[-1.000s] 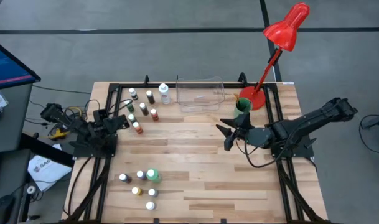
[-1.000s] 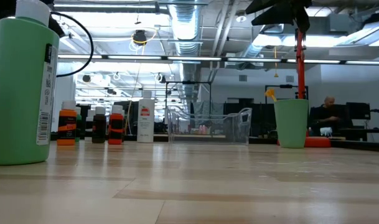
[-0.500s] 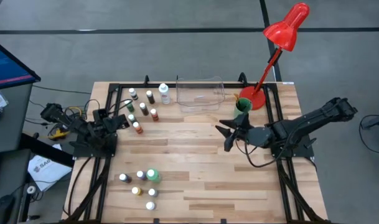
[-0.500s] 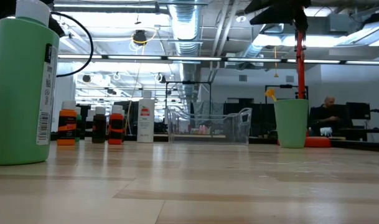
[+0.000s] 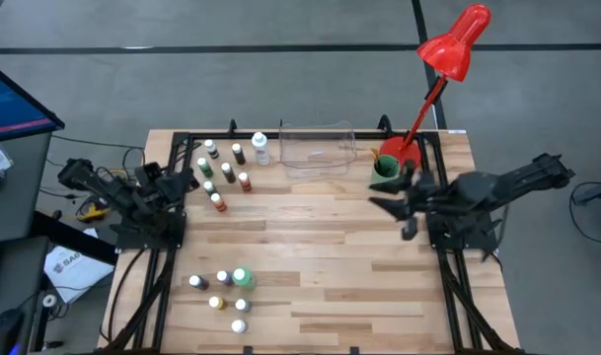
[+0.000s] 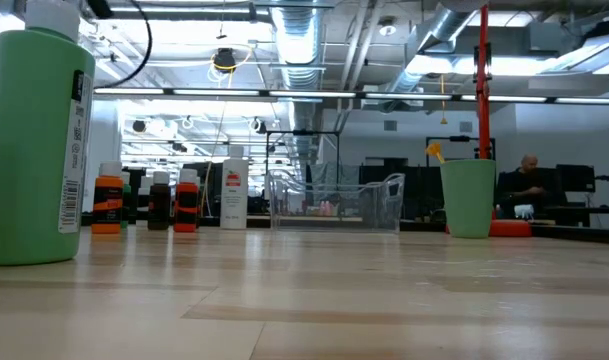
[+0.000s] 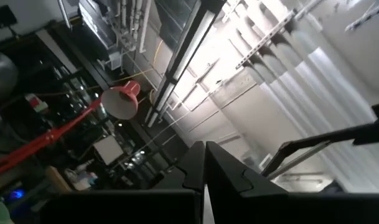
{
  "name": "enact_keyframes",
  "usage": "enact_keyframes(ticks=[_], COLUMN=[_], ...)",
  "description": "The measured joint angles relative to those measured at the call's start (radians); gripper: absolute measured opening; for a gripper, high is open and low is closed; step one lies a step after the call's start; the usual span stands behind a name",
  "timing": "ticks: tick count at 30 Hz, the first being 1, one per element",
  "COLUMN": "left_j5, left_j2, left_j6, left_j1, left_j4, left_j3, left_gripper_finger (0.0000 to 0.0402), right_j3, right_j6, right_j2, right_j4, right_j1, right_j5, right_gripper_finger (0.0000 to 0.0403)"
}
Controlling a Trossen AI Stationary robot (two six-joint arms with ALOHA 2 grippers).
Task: Pick & Place Paint Supplies
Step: Put the large green paint bottle into the transparent bin
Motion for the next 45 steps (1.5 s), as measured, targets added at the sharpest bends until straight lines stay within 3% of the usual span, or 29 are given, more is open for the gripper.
enact_keyframes(ticks=[7, 13, 22, 27, 35, 41, 45], left_j5=[-0.001, 0.008, 0.198, 0.253, 0.276, 0.27, 0.206], left_j2=[0.22, 0.375, 0.513, 0.559, 0.533, 0.531, 0.531], left_j6=[0.047, 0.05, 0.047, 0.038, -0.168, -0.098, -0.05], left_j1=[0.0, 0.0, -0.001, -0.001, -0.001, -0.001, 0.018], left_j4=[-0.051, -0.199, -0.504, -0.552, -0.898, -0.907, -0.877], left_j3=[0.177, 0.329, 0.47, 0.474, 0.474, 0.474, 0.474], left_gripper_finger=[0.0002, 0.0002, 0.0002, 0.0002, 0.0023, 0.0033, 0.0032], right_j3=[-0.085, -0.212, -0.34, -0.407, -0.449, -0.448, -0.446], right_j6=[-0.027, 0.006, 0.003, -0.022, -0.047, -0.044, -0.044], right_j2=[-0.219, -0.422, -0.651, -0.788, -0.767, -0.769, -0.772], right_j4=[-0.035, -0.008, 0.019, 0.012, -0.063, -0.111, -0.149], right_j1=[0.0, -0.001, 0.007, 0.007, 0.006, 0.005, 0.005], right_j5=[-0.034, -0.074, -0.149, -0.181, -0.229, -0.226, -0.226], right_gripper_finger=[0.0116, 0.0099, 0.0083, 0.0059, 0.0011, 0.0008, 0.0018])
